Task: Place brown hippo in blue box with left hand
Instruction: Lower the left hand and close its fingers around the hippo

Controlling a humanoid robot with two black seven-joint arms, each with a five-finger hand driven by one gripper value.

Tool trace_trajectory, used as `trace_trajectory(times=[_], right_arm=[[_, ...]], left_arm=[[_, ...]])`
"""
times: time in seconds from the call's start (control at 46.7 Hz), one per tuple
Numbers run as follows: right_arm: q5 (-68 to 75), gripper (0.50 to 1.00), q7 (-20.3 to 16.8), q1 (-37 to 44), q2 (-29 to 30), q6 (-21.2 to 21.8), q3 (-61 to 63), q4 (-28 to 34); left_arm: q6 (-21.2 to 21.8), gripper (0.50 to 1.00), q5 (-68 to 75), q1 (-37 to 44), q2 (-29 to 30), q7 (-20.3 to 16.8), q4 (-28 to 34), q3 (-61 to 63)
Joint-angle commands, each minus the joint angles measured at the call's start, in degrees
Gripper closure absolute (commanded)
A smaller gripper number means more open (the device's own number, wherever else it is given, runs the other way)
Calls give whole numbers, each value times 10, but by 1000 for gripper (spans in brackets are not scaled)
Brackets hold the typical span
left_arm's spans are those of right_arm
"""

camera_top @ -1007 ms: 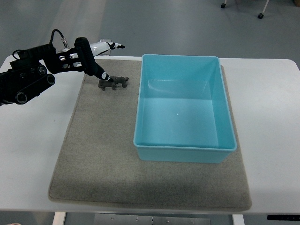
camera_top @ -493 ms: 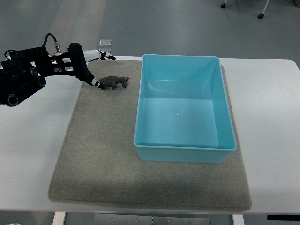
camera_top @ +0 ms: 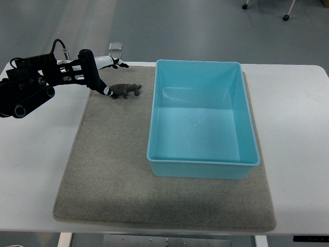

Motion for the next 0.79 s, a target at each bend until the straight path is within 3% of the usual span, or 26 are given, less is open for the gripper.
trace_trajectory(times=[0.0,0.771], right_arm=[[0,564,0,0,0,0,0,0],[0,564,0,0,0,0,0,0]], left_arm=[[1,619,0,0,-6,0,2,0],[7,724,-3,11,-32,0,27,-1]])
